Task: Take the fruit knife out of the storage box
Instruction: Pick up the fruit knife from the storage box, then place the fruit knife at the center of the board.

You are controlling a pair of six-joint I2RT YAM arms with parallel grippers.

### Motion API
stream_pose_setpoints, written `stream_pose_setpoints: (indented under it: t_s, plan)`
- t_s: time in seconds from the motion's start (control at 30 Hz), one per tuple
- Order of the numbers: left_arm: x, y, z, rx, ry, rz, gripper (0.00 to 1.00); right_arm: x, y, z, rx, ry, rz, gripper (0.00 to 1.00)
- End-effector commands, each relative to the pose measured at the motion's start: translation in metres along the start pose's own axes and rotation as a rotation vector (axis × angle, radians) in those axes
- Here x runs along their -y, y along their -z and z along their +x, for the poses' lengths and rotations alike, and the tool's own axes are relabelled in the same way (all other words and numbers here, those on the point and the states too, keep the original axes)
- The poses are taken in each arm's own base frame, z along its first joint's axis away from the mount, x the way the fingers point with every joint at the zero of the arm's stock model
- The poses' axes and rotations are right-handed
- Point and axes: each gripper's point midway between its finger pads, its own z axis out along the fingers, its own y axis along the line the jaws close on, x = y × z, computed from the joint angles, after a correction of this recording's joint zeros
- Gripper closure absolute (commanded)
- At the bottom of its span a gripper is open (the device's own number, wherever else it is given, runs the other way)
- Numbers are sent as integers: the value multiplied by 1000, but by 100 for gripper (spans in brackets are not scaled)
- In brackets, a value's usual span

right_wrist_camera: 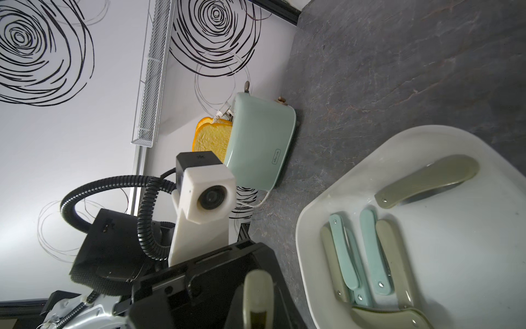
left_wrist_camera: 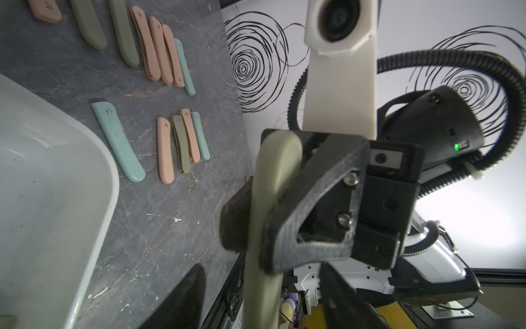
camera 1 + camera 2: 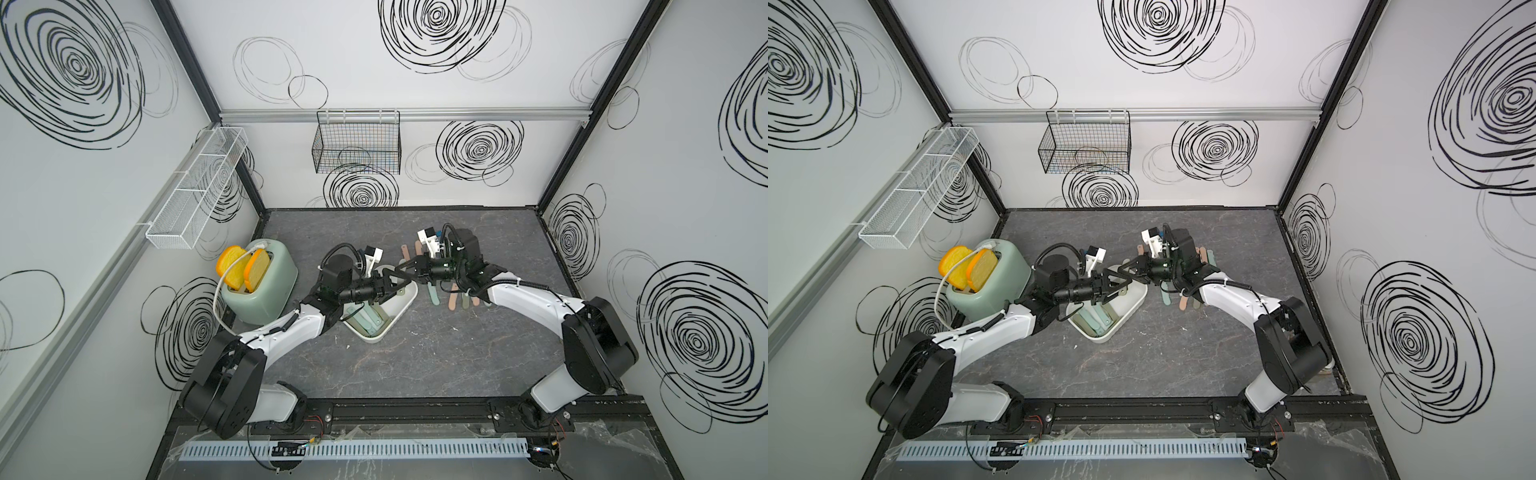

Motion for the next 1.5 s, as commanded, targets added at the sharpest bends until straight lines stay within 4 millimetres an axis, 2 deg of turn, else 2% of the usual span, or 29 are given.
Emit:
stream_pose_setpoints:
  t_s: [0.0,0.03,0.17,0.27,0.37,0.5,0.63,0.87,1.2,1.47]
  plan:
    - [7,4,-8,19,-23,21,5,-4,0,-8,11,8,-9,96]
    - [6,5,-8,19,-22,16,1,-1,1,-10,15,2,-4,96]
    - [6,10,-9,31,-35,-3,2,11,7,-23,37,-5,26,97]
    - [-5,15,-5,30,-34,-60,2,30,17,-34,56,-17,85,96]
    - [-26,22,1,23,-13,-145,2,59,30,-43,64,-42,168,96]
    - [-66,40,6,29,18,-343,2,106,53,-51,68,-74,325,95]
    - [-80,53,9,47,49,-390,2,144,67,-51,52,-126,398,94]
    - [-93,57,14,41,83,-420,2,198,82,-55,11,-158,544,97]
    - [-96,54,13,31,93,-421,2,238,84,-61,-49,-174,686,99]
    - [-105,55,17,17,105,-434,2,254,77,-61,-89,-186,703,95]
